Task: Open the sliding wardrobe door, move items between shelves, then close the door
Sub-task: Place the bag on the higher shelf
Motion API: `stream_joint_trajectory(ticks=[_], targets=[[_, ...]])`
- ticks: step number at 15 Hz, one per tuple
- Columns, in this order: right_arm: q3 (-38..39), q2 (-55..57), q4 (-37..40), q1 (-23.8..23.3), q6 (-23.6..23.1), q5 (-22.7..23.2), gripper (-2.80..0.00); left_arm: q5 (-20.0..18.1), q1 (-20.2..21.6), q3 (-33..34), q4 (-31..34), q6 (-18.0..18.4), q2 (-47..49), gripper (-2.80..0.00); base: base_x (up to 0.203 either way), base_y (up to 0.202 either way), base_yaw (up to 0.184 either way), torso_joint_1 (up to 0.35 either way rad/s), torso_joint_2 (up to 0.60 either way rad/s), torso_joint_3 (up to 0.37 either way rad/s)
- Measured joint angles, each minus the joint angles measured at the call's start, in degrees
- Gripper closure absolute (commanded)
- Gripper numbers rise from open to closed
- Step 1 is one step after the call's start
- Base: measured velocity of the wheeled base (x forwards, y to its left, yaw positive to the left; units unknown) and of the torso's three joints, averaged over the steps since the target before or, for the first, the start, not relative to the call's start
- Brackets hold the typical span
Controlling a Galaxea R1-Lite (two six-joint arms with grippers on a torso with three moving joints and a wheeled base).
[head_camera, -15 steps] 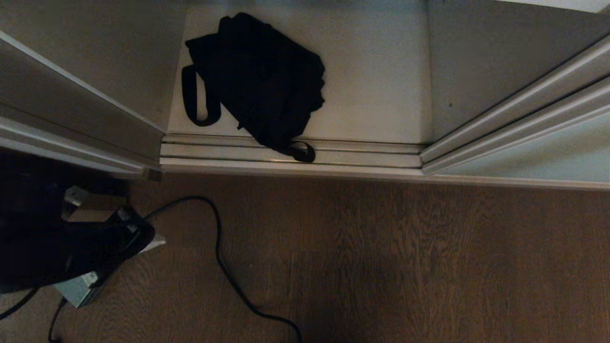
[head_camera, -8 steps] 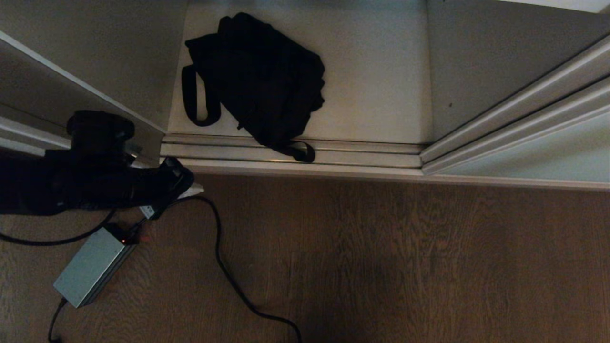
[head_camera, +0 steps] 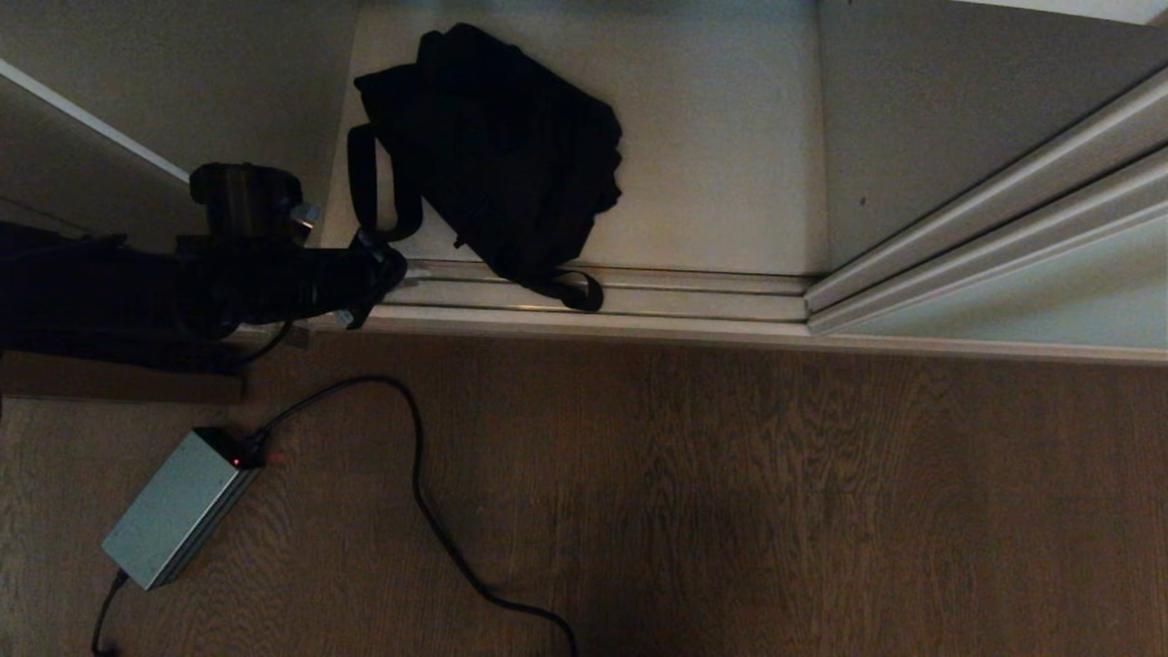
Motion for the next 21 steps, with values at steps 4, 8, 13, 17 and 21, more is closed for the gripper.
stream_joint_trajectory(ticks=[4,8,13,17,21], targets=[[0.0,0.0,0.0,0.0,0.0,0.0,0.00,-5.4,0.6,-2.4,-3.7,-0.2,3.2,-2.80,0.000,0.000,0.000,0.000,0.00,0.000],[0.0,0.0,0.0,0.0,0.0,0.0,0.00,-5.7,0.6,-5.9,-8.3,-0.3,7.8,-2.80,0.000,0.000,0.000,0.000,0.00,0.000],[0.0,0.0,0.0,0.0,0.0,0.0,0.00,-5.7,0.3,-13.1,-15.6,-0.8,14.8,-2.80,0.000,0.000,0.000,0.000,0.00,0.000],[0.0,0.0,0.0,0.0,0.0,0.0,0.00,-10.5,0.1,-16.2,-19.6,-4.4,16.5,-2.80,0.000,0.000,0.000,0.000,0.00,0.000],[0.0,0.0,0.0,0.0,0.0,0.0,0.00,-14.5,0.2,-17.4,-22.8,-7.6,16.7,-2.80,0.000,0.000,0.000,0.000,0.00,0.000]])
